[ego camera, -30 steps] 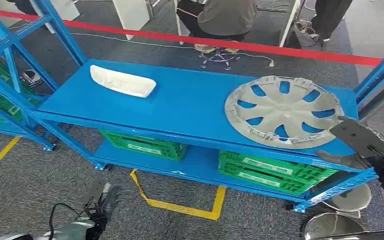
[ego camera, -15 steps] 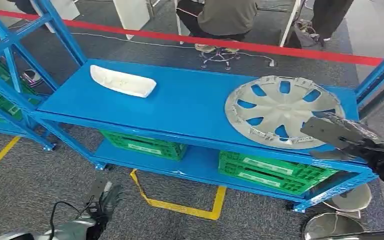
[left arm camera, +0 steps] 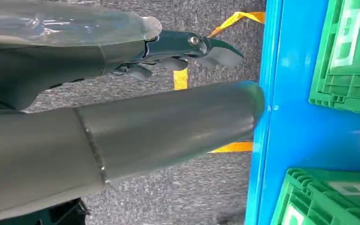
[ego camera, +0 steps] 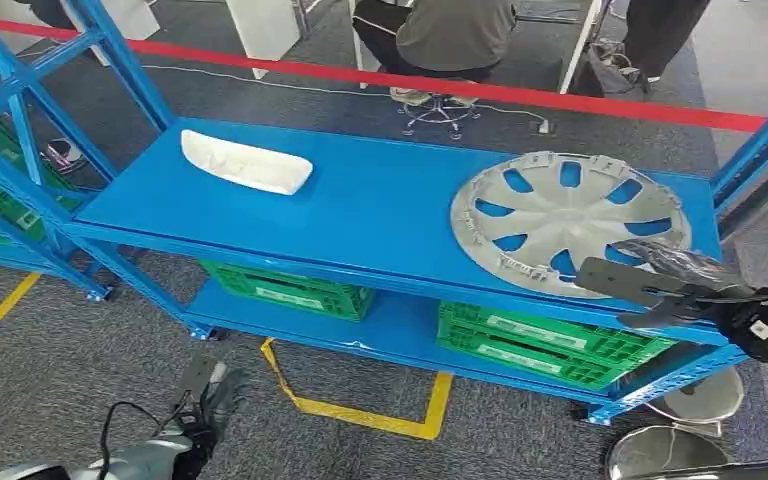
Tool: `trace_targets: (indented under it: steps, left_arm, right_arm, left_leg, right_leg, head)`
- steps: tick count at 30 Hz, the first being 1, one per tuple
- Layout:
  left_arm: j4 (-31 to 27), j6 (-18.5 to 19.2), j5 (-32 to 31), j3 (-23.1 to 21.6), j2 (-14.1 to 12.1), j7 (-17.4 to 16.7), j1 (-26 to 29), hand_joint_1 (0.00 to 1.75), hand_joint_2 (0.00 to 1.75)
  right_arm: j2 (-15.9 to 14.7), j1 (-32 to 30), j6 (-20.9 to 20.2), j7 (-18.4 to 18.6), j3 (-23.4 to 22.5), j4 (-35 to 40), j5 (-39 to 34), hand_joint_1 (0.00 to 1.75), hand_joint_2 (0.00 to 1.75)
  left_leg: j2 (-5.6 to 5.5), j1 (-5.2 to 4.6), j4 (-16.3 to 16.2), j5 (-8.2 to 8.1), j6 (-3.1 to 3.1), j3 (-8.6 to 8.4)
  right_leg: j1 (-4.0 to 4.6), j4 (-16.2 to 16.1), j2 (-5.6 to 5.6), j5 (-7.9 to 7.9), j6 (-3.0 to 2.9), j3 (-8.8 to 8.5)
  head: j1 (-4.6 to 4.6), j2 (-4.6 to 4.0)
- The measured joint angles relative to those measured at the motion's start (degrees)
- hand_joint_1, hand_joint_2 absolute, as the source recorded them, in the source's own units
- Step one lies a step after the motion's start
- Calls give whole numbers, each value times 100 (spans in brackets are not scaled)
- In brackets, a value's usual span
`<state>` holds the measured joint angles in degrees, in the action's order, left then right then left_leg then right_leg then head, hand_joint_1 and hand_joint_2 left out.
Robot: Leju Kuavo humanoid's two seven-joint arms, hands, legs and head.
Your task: Take the parts from the cabinet and place them on the table.
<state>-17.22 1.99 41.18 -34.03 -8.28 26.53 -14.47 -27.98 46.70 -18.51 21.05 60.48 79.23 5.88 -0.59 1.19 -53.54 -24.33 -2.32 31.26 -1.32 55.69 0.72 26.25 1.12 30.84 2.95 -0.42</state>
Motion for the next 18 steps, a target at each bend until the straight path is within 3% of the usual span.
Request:
trace_targets:
  steps: [8,18]
  left_arm:
    - [0,0,-13,0,26,-31,-54,0,0]
    - [0,-13,-11,2,44,-28,-58,0,0]
  right_arm:
    - [149,73,-9,-413,238,-605,359,0,175]
    - [380,134,96,-539,461,-1140,553,0,175]
  left_leg:
    - [0,0,-1,0,0,0]
    - [0,0,-3,0,0,1]
  right_leg:
    - [0,0,0,0,0,-1]
    - [0,0,1,0,0,0]
  head:
    - [0,0]
    - [0,0]
